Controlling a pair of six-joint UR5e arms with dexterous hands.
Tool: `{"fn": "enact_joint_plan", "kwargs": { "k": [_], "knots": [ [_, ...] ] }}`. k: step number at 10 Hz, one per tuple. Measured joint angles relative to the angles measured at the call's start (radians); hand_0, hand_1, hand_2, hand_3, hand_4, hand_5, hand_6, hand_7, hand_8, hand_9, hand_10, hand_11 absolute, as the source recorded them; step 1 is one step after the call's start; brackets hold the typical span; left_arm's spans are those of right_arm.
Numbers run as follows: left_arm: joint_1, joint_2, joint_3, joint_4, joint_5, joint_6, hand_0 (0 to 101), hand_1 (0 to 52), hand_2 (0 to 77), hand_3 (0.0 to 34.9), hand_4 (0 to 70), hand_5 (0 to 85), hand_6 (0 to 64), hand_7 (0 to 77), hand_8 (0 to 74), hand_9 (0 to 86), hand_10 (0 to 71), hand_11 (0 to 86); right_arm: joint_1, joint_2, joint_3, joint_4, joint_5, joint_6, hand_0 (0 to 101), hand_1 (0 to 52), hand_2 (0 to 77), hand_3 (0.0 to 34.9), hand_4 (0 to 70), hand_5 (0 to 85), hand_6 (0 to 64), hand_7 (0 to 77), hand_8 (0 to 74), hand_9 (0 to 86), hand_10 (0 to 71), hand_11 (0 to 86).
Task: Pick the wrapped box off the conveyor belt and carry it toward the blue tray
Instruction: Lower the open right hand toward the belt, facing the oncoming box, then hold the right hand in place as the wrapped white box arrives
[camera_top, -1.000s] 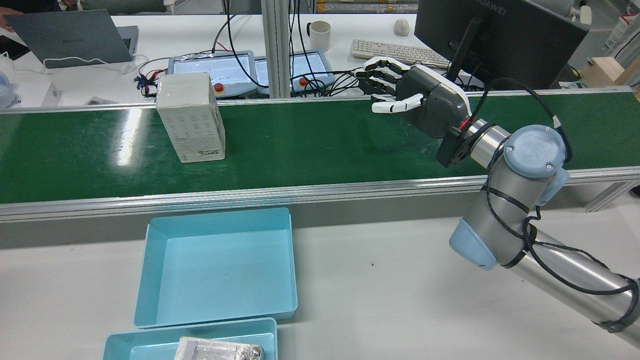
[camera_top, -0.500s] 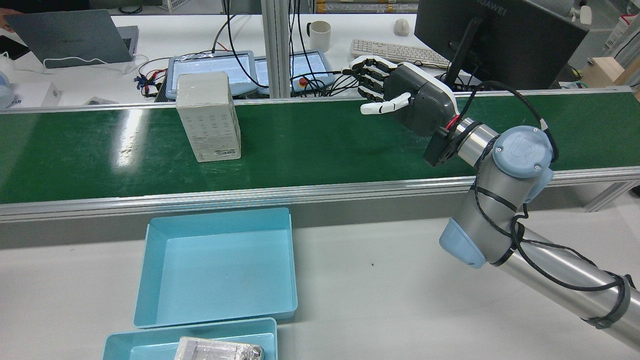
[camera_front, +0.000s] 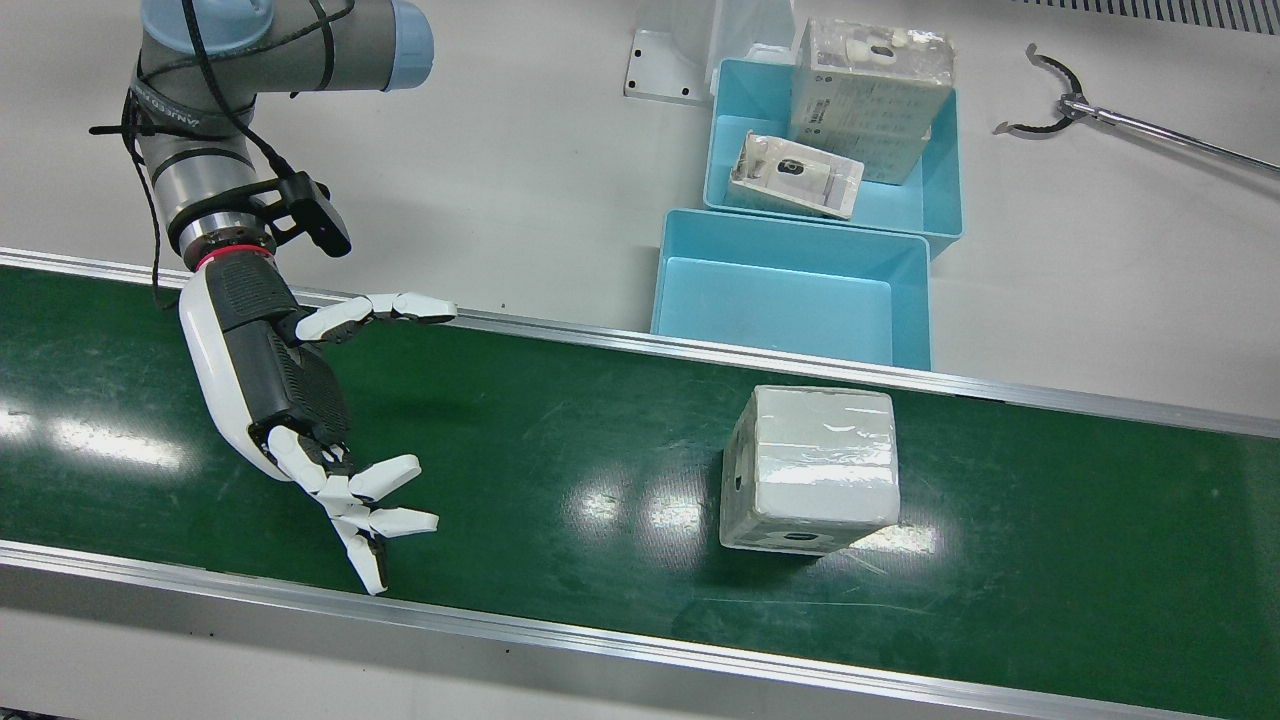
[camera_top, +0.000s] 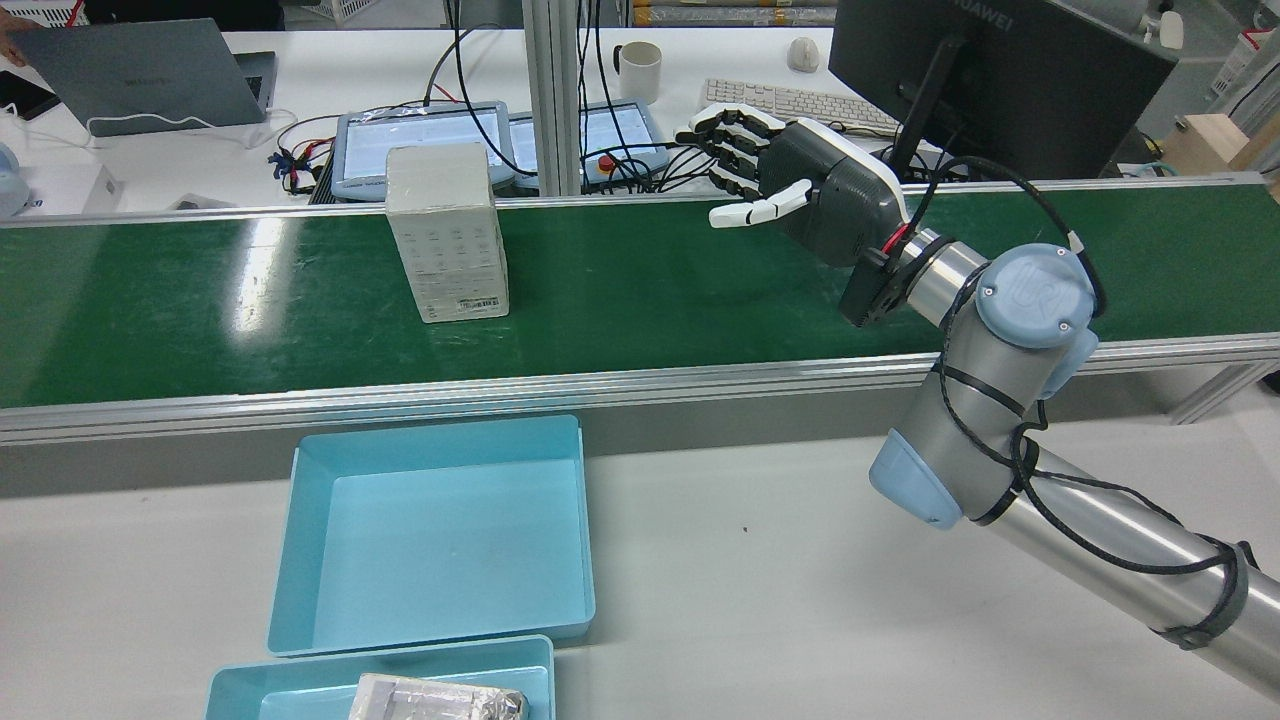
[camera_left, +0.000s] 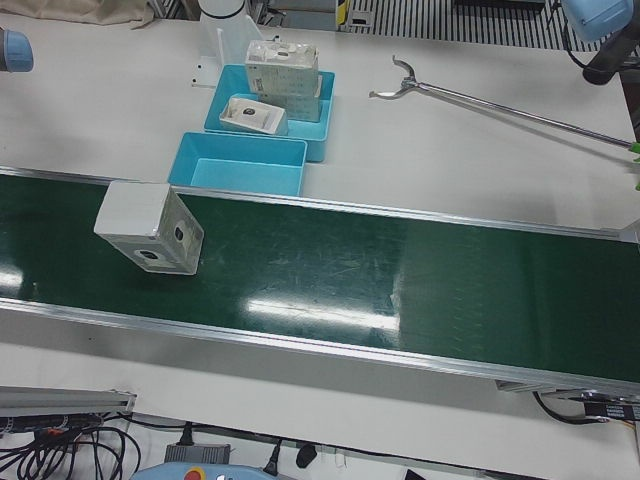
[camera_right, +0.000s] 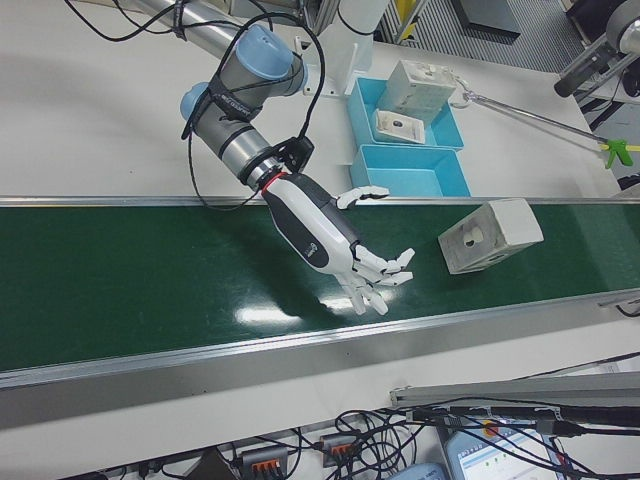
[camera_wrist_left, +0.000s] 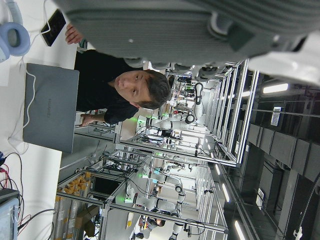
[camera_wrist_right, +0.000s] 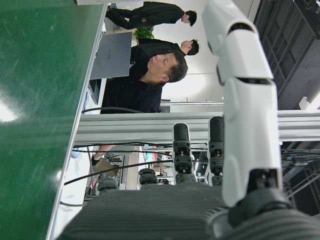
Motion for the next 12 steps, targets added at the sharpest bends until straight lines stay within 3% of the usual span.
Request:
{"fn": "enact_joint_plan", "kwargs": {
  "k": [2, 3, 6, 10, 12],
  "knots": [
    [0.000, 0.000, 0.000, 0.000, 0.000, 0.000, 0, 0.0, 1.1, 0.0, 0.0, 1.1, 0.0, 0.0, 0.0, 0.0, 0.5, 0.0, 0.000, 0.002, -0.006, -0.004, 0.001, -0.002, 50, 17.5, 19.6, 20.0, 11.5, 38.7, 3.3, 24.5, 0.0, 6.0, 0.0, 1.6],
    [0.000, 0.000, 0.000, 0.000, 0.000, 0.000, 0, 0.0, 0.5, 0.0, 0.0, 1.1, 0.5, 0.5, 0.0, 0.0, 0.5, 0.0, 0.000, 0.003, -0.007, -0.005, 0.001, -0.002, 47, 12.0, 15.8, 21.7, 13.1, 38.7, 3.3, 25.6, 0.0, 6.0, 0.0, 1.6],
    [0.000, 0.000, 0.000, 0.000, 0.000, 0.000, 0, 0.0, 1.1, 0.0, 0.0, 1.1, 0.5, 0.0, 0.0, 0.0, 0.5, 0.0, -0.002, 0.005, -0.015, -0.006, 0.002, -0.002, 47, 12.0, 15.8, 23.1, 13.1, 39.3, 3.3, 26.2, 0.0, 6.0, 0.0, 1.6],
    [0.000, 0.000, 0.000, 0.000, 0.000, 0.000, 0, 0.0, 0.5, 0.0, 0.0, 1.1, 0.5, 0.0, 0.0, 0.0, 0.5, 0.0, -0.004, 0.010, -0.023, -0.005, 0.003, -0.001, 47, 14.2, 17.5, 23.2, 13.1, 39.8, 3.3, 27.3, 0.0, 6.0, 0.0, 1.6],
    [0.000, 0.000, 0.000, 0.000, 0.000, 0.000, 0, 0.0, 0.5, 0.0, 0.0, 1.1, 0.5, 0.5, 0.0, 0.0, 0.5, 0.0, -0.007, 0.010, -0.024, -0.005, 0.004, -0.001, 47, 11.5, 14.2, 21.9, 13.1, 38.7, 2.7, 25.6, 0.0, 6.0, 0.0, 1.6]
  ]
}}
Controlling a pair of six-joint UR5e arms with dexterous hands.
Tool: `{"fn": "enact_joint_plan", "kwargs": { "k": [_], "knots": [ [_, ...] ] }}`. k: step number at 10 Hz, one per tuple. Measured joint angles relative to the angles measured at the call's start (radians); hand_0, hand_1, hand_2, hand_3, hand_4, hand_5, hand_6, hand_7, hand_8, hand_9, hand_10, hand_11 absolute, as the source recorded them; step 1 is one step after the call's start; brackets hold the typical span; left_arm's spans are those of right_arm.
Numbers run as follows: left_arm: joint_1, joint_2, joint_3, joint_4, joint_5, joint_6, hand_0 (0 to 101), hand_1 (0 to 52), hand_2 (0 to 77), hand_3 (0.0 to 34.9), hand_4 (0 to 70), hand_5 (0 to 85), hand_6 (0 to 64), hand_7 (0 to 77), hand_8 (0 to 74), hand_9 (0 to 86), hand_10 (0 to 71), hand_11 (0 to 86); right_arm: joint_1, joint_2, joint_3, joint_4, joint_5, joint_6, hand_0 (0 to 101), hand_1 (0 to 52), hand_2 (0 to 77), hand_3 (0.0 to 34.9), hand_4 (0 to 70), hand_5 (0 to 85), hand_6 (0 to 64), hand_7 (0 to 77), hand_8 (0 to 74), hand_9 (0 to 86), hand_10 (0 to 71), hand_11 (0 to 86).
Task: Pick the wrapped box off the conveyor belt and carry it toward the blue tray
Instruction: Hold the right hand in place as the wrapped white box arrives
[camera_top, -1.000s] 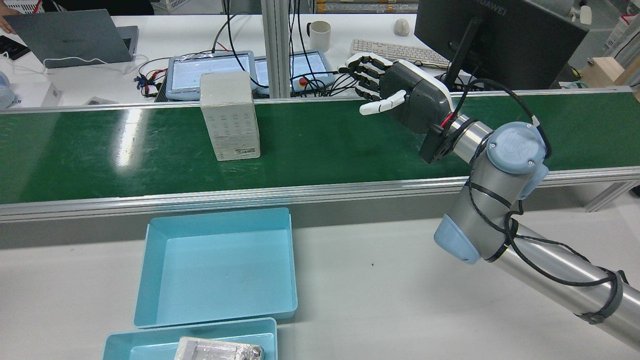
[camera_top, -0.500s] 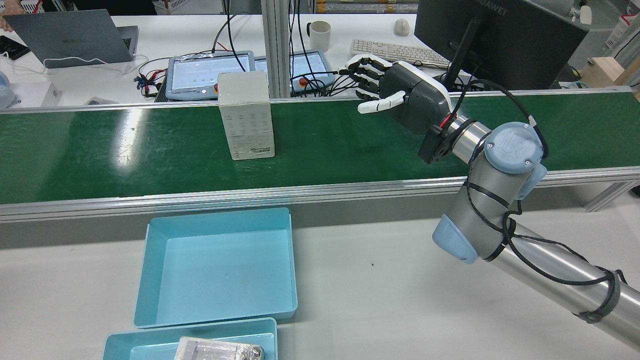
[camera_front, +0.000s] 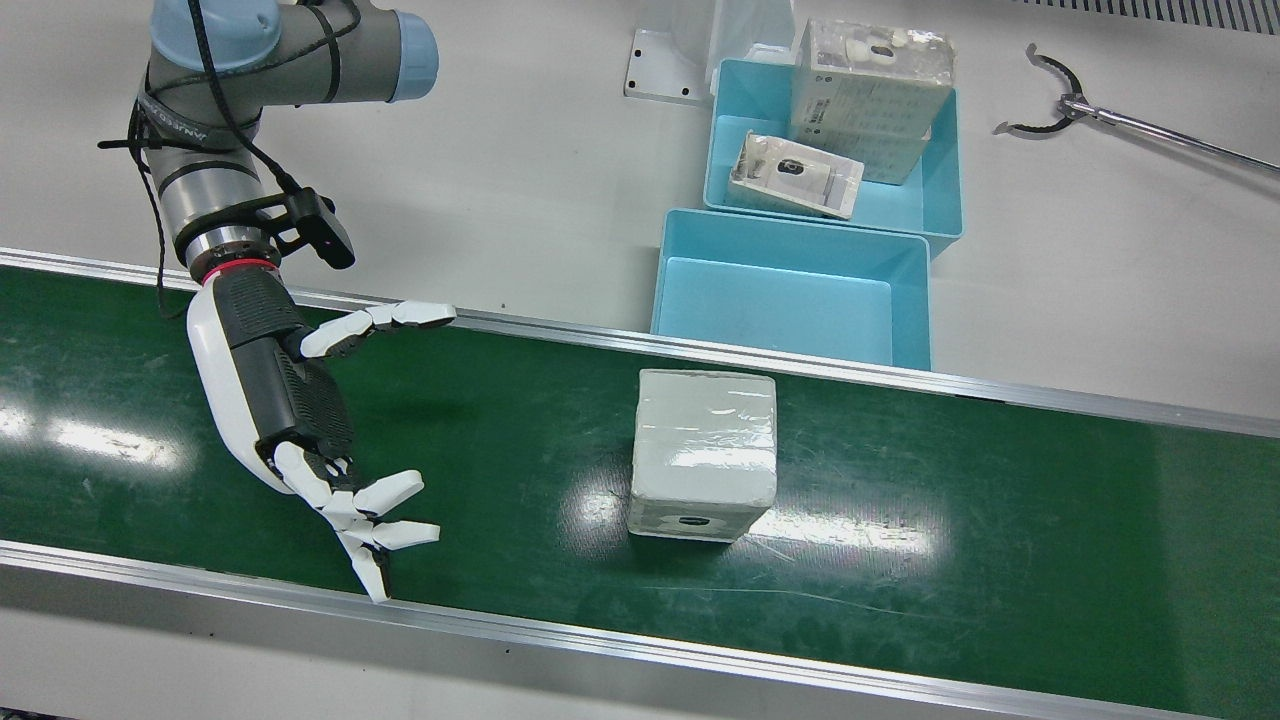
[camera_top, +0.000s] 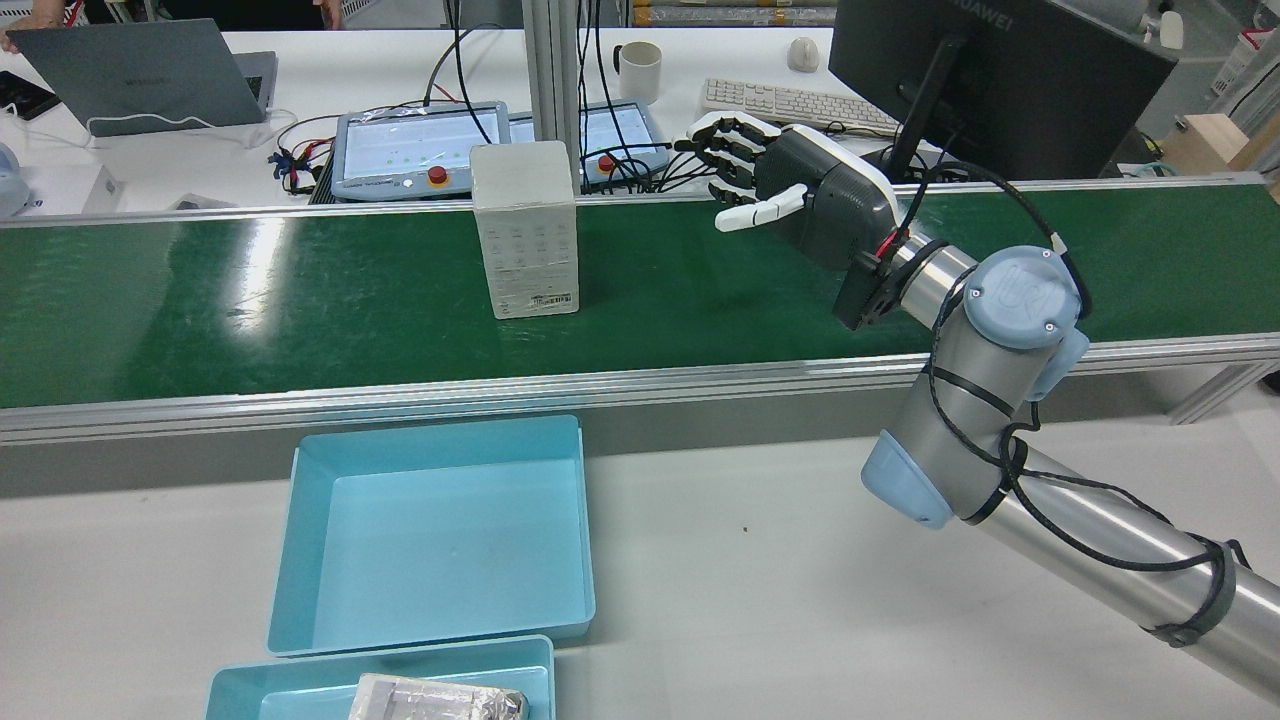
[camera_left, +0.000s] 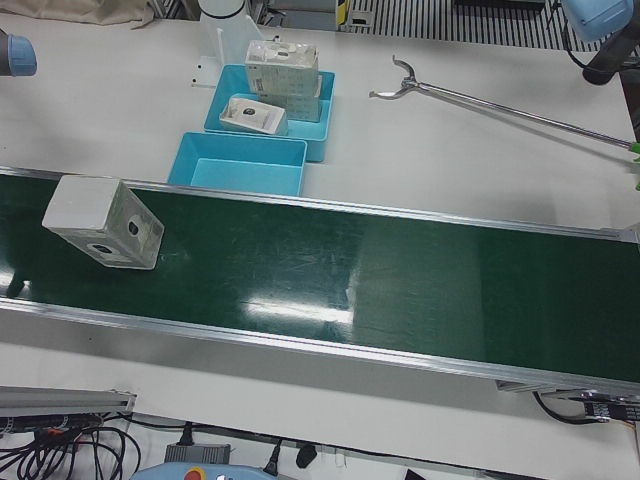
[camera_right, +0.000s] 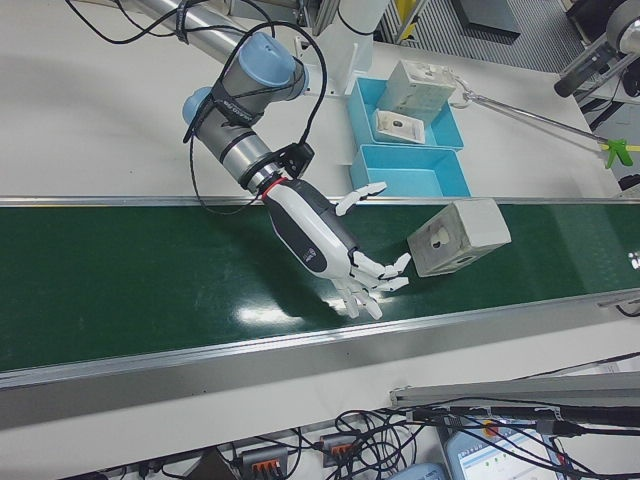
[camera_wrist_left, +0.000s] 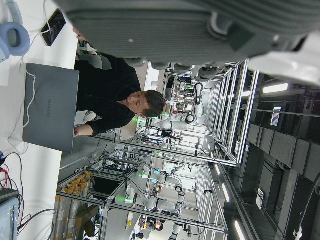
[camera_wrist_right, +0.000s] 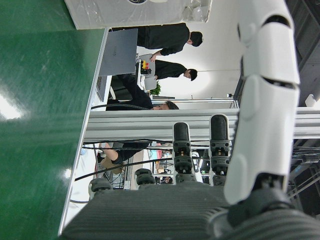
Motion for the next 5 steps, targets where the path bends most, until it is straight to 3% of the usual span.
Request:
{"fn": "enact_joint_plan", "kwargs": {
  "k": [5],
  "knots": [
    [0.000, 0.000, 0.000, 0.000, 0.000, 0.000, 0, 0.0, 0.5, 0.0, 0.0, 1.1, 0.5, 0.0, 0.0, 0.0, 0.5, 0.0, -0.002, 0.000, -0.001, -0.001, -0.001, 0.000, 47, 13.1, 16.4, 23.2, 13.1, 38.7, 2.7, 25.6, 0.0, 6.0, 0.0, 1.6]
  ]
}}
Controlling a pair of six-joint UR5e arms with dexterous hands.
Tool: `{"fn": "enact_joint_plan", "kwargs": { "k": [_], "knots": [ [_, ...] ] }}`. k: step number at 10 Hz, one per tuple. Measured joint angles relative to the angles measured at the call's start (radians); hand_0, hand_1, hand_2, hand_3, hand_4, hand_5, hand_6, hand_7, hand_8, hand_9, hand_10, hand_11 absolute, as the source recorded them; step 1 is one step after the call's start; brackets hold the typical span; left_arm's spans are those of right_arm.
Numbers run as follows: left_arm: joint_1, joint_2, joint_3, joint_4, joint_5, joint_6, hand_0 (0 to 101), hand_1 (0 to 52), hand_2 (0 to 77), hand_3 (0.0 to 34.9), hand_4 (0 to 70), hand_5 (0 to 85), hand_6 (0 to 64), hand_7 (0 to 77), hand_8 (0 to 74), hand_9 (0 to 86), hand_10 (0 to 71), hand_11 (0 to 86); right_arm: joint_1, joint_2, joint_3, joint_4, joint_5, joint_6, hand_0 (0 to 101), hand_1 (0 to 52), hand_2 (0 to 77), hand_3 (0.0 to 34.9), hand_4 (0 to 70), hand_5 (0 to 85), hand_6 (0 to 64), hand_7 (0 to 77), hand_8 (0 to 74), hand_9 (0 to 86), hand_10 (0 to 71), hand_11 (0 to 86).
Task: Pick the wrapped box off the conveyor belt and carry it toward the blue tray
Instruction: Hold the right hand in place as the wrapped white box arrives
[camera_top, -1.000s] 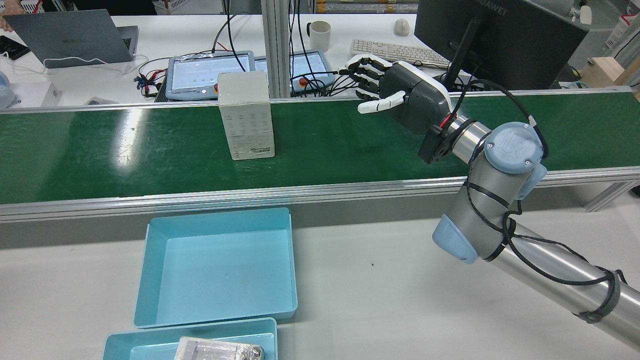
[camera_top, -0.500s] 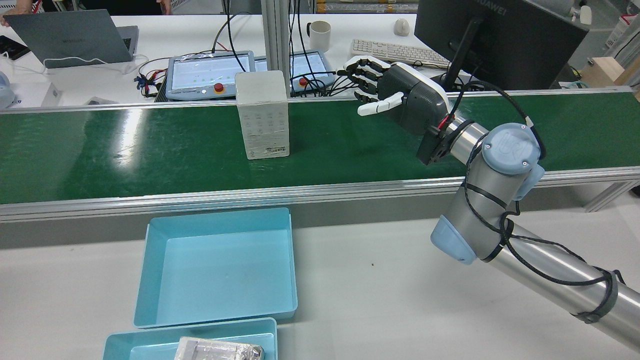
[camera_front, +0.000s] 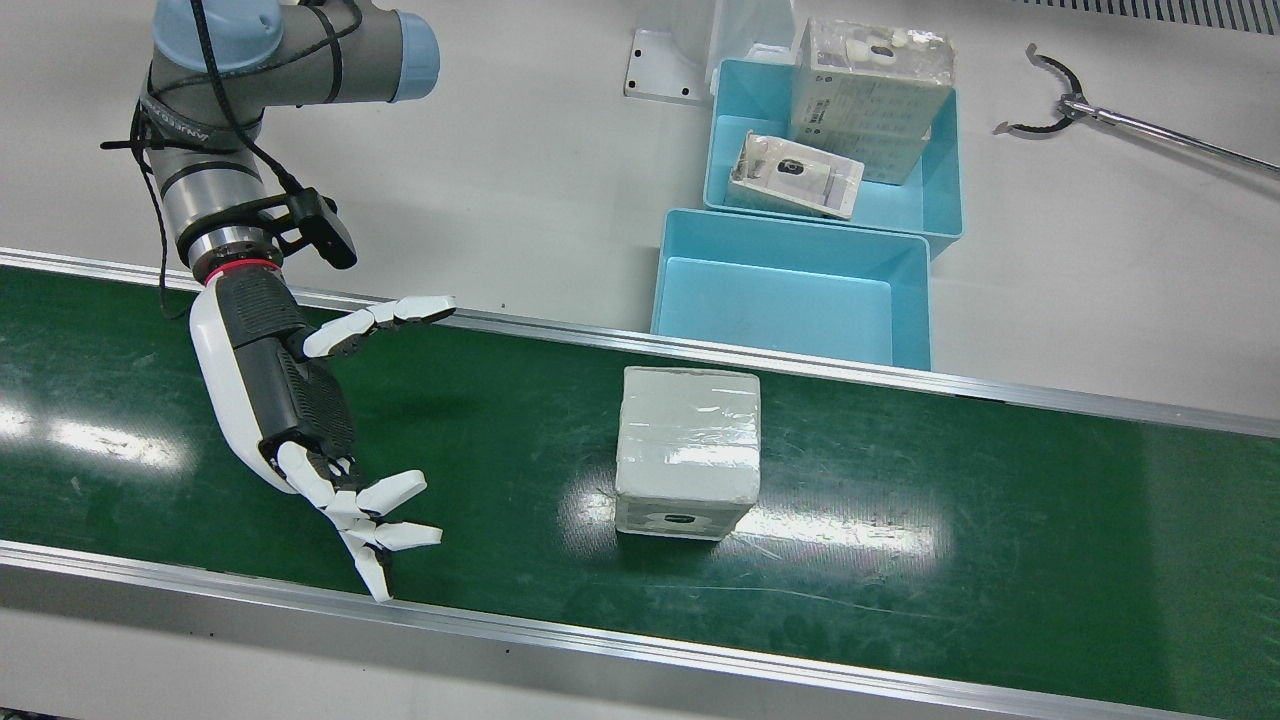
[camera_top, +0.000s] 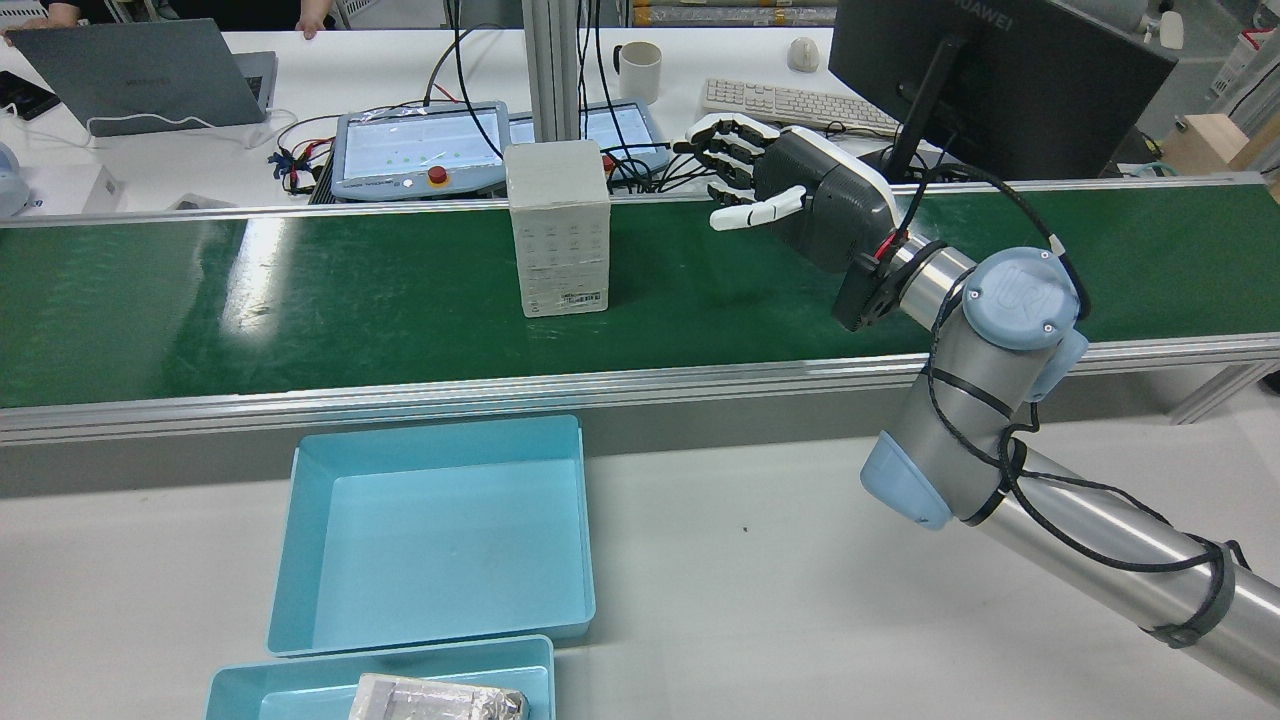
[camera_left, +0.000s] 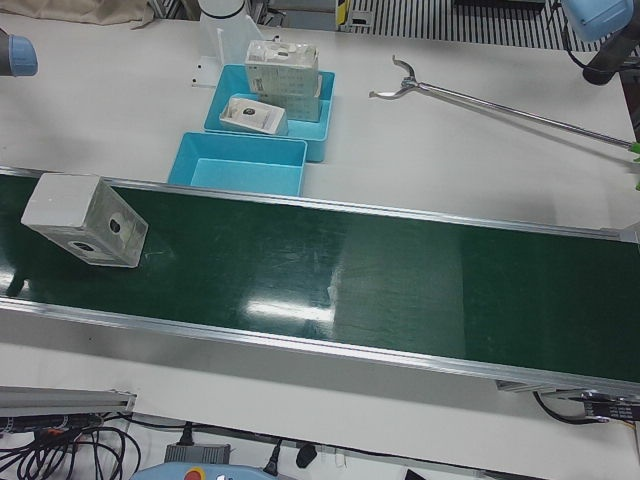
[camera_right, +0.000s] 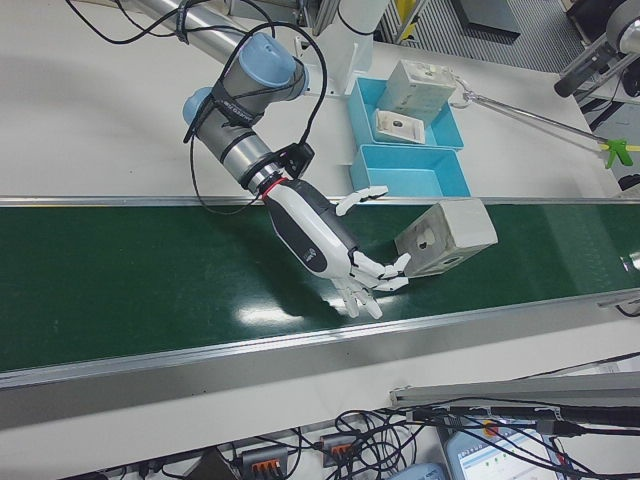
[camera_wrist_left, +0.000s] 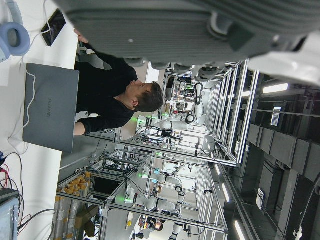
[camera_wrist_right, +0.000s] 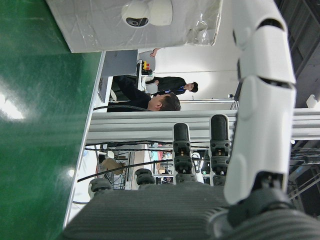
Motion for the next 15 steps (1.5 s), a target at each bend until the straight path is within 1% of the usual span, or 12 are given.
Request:
{"fn": "enact_joint_plan", "kwargs": {
  "k": [1, 3, 4, 8, 9, 10, 13, 14, 15],
  "knots": [
    [0.000, 0.000, 0.000, 0.000, 0.000, 0.000, 0, 0.0, 0.5, 0.0, 0.0, 1.1, 0.5, 0.5, 0.0, 0.0, 0.5, 0.0, 0.000, 0.000, 0.000, 0.000, 0.000, 0.000, 47, 13.1, 17.5, 23.2, 13.1, 38.7, 2.7, 25.6, 0.0, 6.0, 0.0, 1.6],
    [0.000, 0.000, 0.000, 0.000, 0.000, 0.000, 0, 0.0, 1.1, 0.0, 0.0, 1.1, 0.5, 0.0, 0.0, 0.0, 0.5, 0.0, -0.001, 0.000, 0.000, -0.001, 0.000, -0.001, 47, 13.1, 17.5, 23.1, 13.1, 38.7, 2.7, 25.6, 0.0, 6.0, 0.0, 1.6],
    [0.000, 0.000, 0.000, 0.000, 0.000, 0.000, 0, 0.0, 0.5, 0.0, 0.0, 1.1, 0.5, 0.0, 0.0, 0.0, 0.5, 0.0, -0.001, 0.000, 0.000, -0.001, 0.000, -0.001, 47, 14.2, 17.5, 23.1, 13.1, 38.7, 3.3, 26.7, 0.0, 6.0, 0.0, 1.6],
    [0.000, 0.000, 0.000, 0.000, 0.000, 0.000, 0, 0.0, 0.5, 0.0, 0.0, 1.1, 0.0, 0.0, 0.0, 0.0, 0.0, 0.0, -0.002, 0.000, -0.001, -0.002, 0.000, -0.002, 47, 14.2, 18.0, 22.8, 13.1, 39.3, 3.3, 26.7, 0.0, 6.0, 0.0, 1.6],
    [0.000, 0.000, 0.000, 0.000, 0.000, 0.000, 0, 0.0, 1.1, 0.0, 0.0, 1.1, 0.5, 0.0, 0.0, 0.0, 0.0, 0.0, -0.002, 0.000, -0.001, -0.002, 0.000, -0.002, 47, 14.2, 19.1, 23.6, 13.1, 39.3, 3.3, 26.7, 0.0, 6.0, 0.0, 1.6],
    [0.000, 0.000, 0.000, 0.000, 0.000, 0.000, 0, 0.0, 1.1, 0.0, 0.0, 1.1, 0.5, 0.0, 0.0, 0.0, 0.0, 0.0, -0.002, 0.000, -0.001, -0.002, 0.000, -0.002, 47, 14.2, 19.1, 23.7, 13.1, 39.3, 3.3, 26.7, 0.0, 6.0, 0.0, 1.6],
    [0.000, 0.000, 0.000, 0.000, 0.000, 0.000, 0, 0.0, 0.5, 0.0, 0.0, 1.1, 0.0, 0.5, 0.0, 0.0, 0.5, 0.0, -0.003, 0.000, -0.007, -0.003, 0.000, -0.002, 47, 14.2, 20.2, 23.2, 14.2, 39.3, 3.8, 26.7, 0.0, 6.0, 0.0, 1.6],
    [0.000, 0.000, 0.000, 0.000, 0.000, 0.000, 0, 0.0, 0.5, 0.0, 0.0, 1.1, 0.0, 0.5, 0.0, 0.0, 0.5, 0.0, -0.003, 0.000, -0.009, -0.004, 0.000, -0.002, 47, 14.2, 20.7, 24.5, 14.2, 39.3, 3.8, 26.7, 0.0, 6.0, 0.0, 1.6],
    [0.000, 0.000, 0.000, 0.000, 0.000, 0.000, 0, 0.0, 0.5, 0.0, 0.0, 1.1, 0.0, 0.5, 0.0, 0.0, 0.0, 0.0, -0.003, 0.000, -0.011, -0.004, 0.000, -0.002, 47, 14.2, 20.7, 24.5, 14.2, 39.3, 3.8, 26.7, 0.0, 6.0, 0.0, 1.6]
  ]
}}
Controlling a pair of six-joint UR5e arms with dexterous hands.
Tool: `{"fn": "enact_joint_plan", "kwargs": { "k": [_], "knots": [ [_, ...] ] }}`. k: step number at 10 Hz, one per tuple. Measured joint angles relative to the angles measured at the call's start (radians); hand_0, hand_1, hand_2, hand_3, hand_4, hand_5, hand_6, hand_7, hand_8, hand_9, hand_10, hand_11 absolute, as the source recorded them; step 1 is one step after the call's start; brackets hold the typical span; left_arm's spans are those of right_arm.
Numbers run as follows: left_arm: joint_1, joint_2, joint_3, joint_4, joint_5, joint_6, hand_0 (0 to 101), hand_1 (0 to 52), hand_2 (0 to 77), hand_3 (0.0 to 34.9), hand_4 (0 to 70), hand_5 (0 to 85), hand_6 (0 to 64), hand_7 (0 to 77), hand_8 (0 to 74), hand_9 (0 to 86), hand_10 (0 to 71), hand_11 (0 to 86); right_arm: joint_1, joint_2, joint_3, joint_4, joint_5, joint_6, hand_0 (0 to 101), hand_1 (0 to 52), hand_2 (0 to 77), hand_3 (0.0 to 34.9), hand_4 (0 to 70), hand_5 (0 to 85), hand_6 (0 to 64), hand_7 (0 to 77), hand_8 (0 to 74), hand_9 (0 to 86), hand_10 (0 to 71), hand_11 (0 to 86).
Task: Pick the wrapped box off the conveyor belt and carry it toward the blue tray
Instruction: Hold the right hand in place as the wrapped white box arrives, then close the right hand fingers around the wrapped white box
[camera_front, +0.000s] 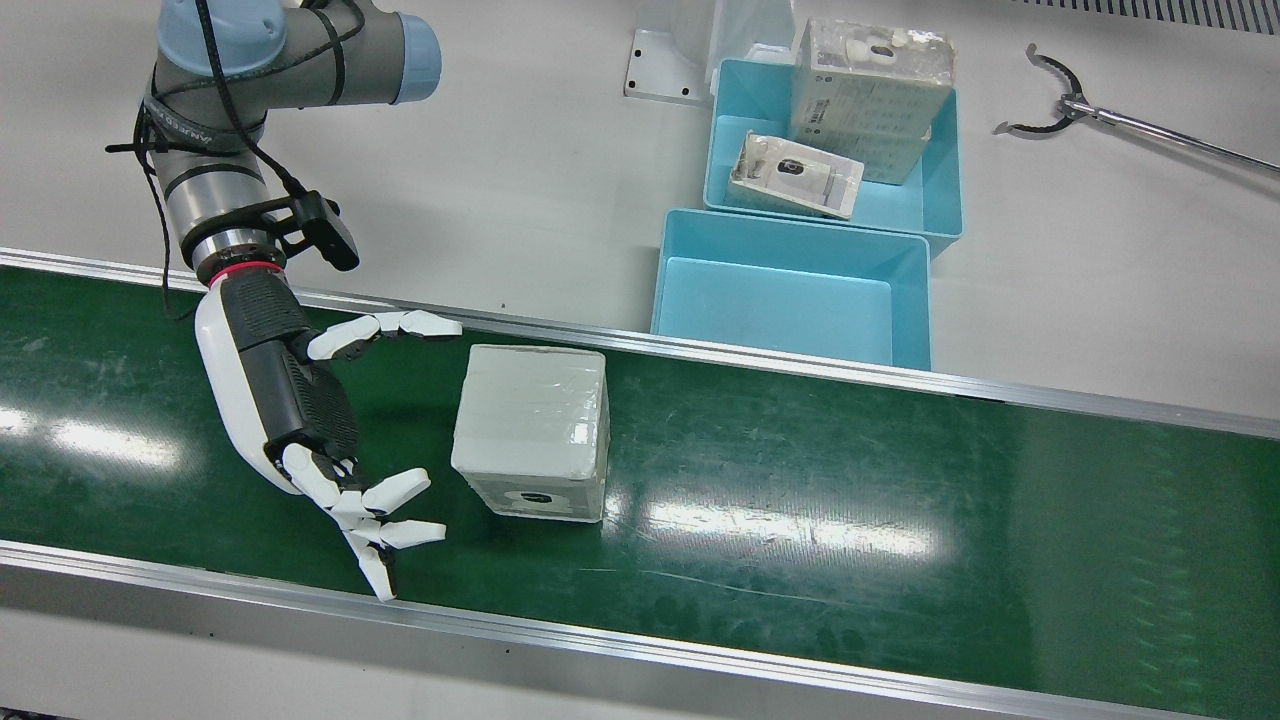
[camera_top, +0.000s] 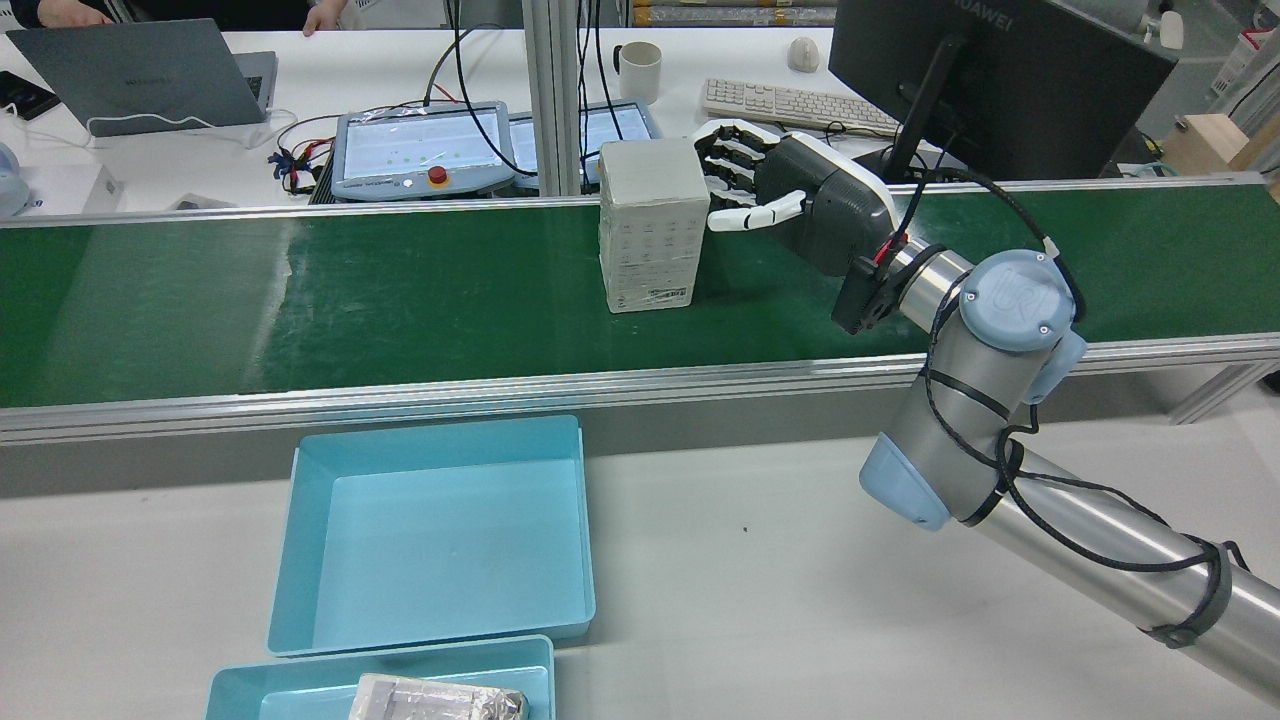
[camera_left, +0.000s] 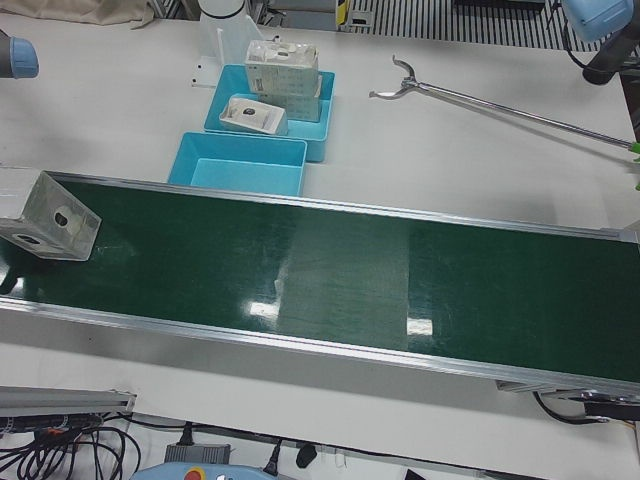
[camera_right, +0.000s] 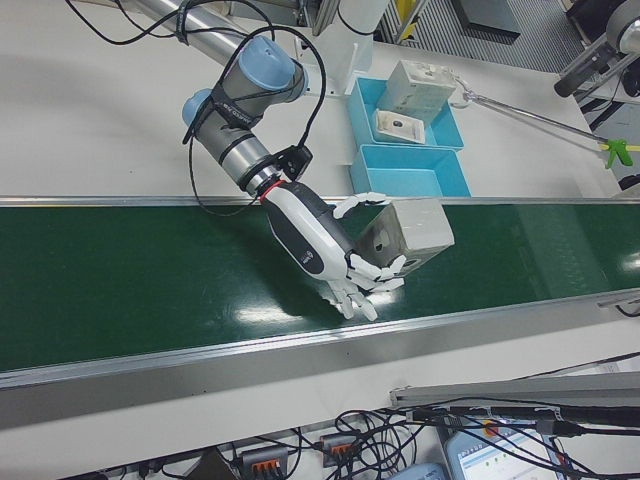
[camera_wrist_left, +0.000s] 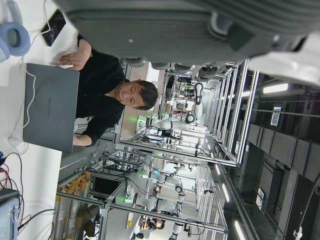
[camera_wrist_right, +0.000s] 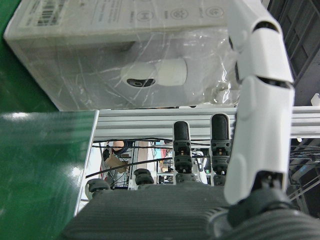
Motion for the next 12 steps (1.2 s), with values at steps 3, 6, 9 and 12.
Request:
{"fn": "enact_joint_plan", "kwargs": {
  "k": [3, 6, 9, 12],
  "knots": [
    [0.000, 0.000, 0.000, 0.000, 0.000, 0.000, 0, 0.0, 0.5, 0.0, 0.0, 1.1, 0.5, 0.0, 0.0, 0.0, 0.5, 0.0, 0.000, 0.000, -0.001, 0.000, 0.000, 0.000, 47, 14.2, 21.3, 24.5, 13.6, 39.3, 3.8, 26.7, 0.0, 6.0, 0.0, 1.6],
    [0.000, 0.000, 0.000, 0.000, 0.000, 0.000, 0, 0.0, 0.5, 0.0, 0.0, 1.1, 0.5, 0.0, 0.0, 0.0, 0.5, 0.0, 0.000, 0.000, 0.000, 0.001, 0.000, 0.000, 47, 13.6, 21.3, 24.5, 13.6, 39.3, 3.8, 26.7, 0.0, 6.0, 0.0, 1.6],
    [0.000, 0.000, 0.000, 0.000, 0.000, 0.000, 0, 0.0, 1.1, 0.0, 0.0, 1.1, 0.0, 0.0, 0.0, 0.0, 0.0, 0.0, 0.000, 0.000, 0.001, 0.001, -0.001, 0.000, 48, 15.3, 22.9, 24.5, 14.2, 40.4, 4.4, 28.4, 0.0, 7.1, 0.0, 1.6],
    [0.000, 0.000, 0.000, 0.000, 0.000, 0.000, 0, 0.0, 1.1, 0.0, 0.0, 1.1, 0.0, 0.0, 0.0, 0.0, 0.5, 0.0, -0.002, 0.001, -0.001, 0.000, -0.001, 0.002, 48, 15.3, 25.6, 24.2, 15.3, 42.0, 6.0, 30.5, 1.6, 8.2, 0.0, 1.6]
  ]
}}
